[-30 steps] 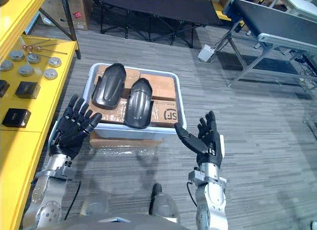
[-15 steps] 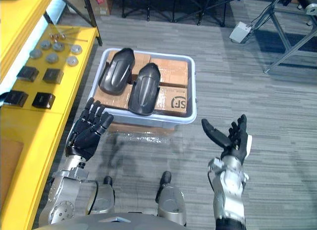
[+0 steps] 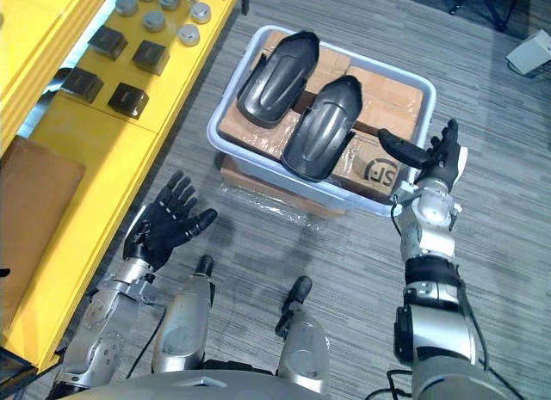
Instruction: Walk over and take three plastic housings, then place them on the shelf
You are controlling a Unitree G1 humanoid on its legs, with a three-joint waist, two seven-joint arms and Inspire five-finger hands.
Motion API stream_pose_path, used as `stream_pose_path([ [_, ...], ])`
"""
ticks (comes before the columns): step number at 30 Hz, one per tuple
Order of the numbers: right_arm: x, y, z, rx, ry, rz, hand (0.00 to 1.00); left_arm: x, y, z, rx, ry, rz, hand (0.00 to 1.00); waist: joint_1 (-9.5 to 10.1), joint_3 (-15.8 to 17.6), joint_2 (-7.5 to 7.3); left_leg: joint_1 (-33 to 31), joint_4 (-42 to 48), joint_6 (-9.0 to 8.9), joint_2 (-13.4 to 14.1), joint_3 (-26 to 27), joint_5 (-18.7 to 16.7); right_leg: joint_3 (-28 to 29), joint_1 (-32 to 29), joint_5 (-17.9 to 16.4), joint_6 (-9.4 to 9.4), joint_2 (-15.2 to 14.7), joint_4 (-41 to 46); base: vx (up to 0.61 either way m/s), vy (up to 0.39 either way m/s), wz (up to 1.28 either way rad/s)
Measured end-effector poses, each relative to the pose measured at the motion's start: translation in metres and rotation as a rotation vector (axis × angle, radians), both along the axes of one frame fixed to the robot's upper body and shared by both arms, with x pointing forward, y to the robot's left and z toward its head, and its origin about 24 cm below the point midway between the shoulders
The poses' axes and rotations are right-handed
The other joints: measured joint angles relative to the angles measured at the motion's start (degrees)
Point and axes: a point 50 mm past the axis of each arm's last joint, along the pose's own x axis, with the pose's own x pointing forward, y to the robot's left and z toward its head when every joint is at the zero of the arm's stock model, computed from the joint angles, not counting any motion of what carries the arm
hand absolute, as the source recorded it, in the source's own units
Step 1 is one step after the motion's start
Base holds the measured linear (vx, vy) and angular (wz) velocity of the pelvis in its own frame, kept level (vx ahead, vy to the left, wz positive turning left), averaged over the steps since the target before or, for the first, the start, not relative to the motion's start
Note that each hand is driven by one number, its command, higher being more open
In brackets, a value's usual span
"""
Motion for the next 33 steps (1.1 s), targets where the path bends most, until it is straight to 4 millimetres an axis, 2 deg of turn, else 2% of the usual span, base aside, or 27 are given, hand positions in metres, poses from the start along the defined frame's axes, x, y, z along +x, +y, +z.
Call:
stream_pose_path([
  [3,0.008,-0.008,0.015,-0.019,0.017,-0.001,1.00,0.003,-0.006,-0.001,-0.004,0.000,-0.012,1.00,0.46,1.3,0.56,-1.8,0.9,0.23,-0.3,-0.9,0.2,-0.5,-0.9,0.4,-0.05,0.0,0.1,-0.07,0.027,0.11],
  [6,0.014,-0.009,0.019,-0.018,0.061,-0.004,1.00,0.006,-0.008,-0.005,-0.002,0.016,-0.013,1.00,1.29,1.9,0.77,-2.7,1.2,0.54,-0.3,-0.9,0.4,-0.5,-1.5,0.7,-0.05,0.0,0.2,-0.03,0.021,0.01],
  [9,0.021,-0.012,0.032,-0.036,0.121,0.002,1.00,0.006,-0.010,-0.010,-0.005,0.036,-0.012,1.00,1.71,2.6,1.54,-3.9,1.9,0.64,-0.5,-1.3,0.4,-0.7,-2.3,0.7,-0.02,0.0,0.5,-0.05,0.036,0.04],
  [11,0.024,-0.016,0.044,-0.060,0.155,-0.002,1.00,0.009,-0.015,-0.015,-0.004,0.055,-0.019,1.00,2.71,3.1,2.13,-4.9,2.1,0.68,-0.5,-1.4,0.8,-0.6,-3.7,0.8,-0.05,-0.2,1.3,-0.03,0.037,-0.02],
  [17,0.029,-0.014,0.039,-0.178,0.326,0.050,1.00,0.008,-0.023,-0.027,-0.034,0.103,-0.005,1.00,3.28,3.4,2.89,-6.0,2.3,0.73,-1.3,-1.8,1.5,-0.8,-4.9,0.7,-0.11,-1.0,2.5,-0.01,0.020,0.04],
  [19,0.024,-0.028,0.053,-0.227,0.338,0.015,1.00,0.012,-0.031,-0.027,-0.055,0.103,-0.016,1.00,4.07,3.8,4.23,-7.7,2.9,0.98,-1.6,-2.4,1.6,-1.3,-5.9,0.7,-0.10,-1.2,2.9,-0.08,0.058,0.13],
  [21,0.023,-0.034,0.062,-0.240,0.341,-0.005,1.00,0.015,-0.032,-0.028,-0.052,0.109,-0.010,1.00,4.47,3.9,4.50,-9.0,2.8,1.30,-1.8,-3.2,2.1,-2.1,-6.8,0.7,-0.10,-1.4,3.2,-0.09,0.040,0.17],
  [22,0.023,-0.035,0.064,-0.238,0.340,-0.010,0.00,0.015,-0.032,-0.030,-0.050,0.114,-0.003,1.00,4.54,3.9,4.51,-9.5,2.8,1.28,-1.9,-3.4,2.3,-2.3,-7.2,0.7,-0.11,-1.4,3.3,-0.06,0.017,0.15],
  [24,0.023,-0.037,0.066,-0.252,0.362,-0.023,0.00,0.015,-0.030,-0.036,-0.050,0.139,0.007,1.00,4.96,3.9,4.51,-10.2,2.8,1.32,-2.1,-3.6,2.6,-2.4,-7.7,0.8,-0.08,-1.5,3.3,-0.04,0.020,0.08],
  [26,0.017,-0.047,0.069,-0.316,0.435,-0.068,0.00,0.013,-0.030,-0.041,-0.045,0.163,0.017,1.00,5.48,3.9,4.53,-10.6,2.8,1.34,-2.6,-3.8,2.9,-2.8,-7.8,0.9,0.09,-1.9,3.3,-0.03,0.045,0.10],
  [33,0.004,-0.066,0.082,-0.452,0.634,-0.204,0.00,0.014,-0.033,-0.038,-0.048,0.136,0.017,1.00,6.02,3.9,4.88,-11.1,1.8,1.35,-3.3,-5.0,4.0,-4.3,-7.7,0.9,0.12,-2.3,3.3,-0.02,0.013,0.12],
])
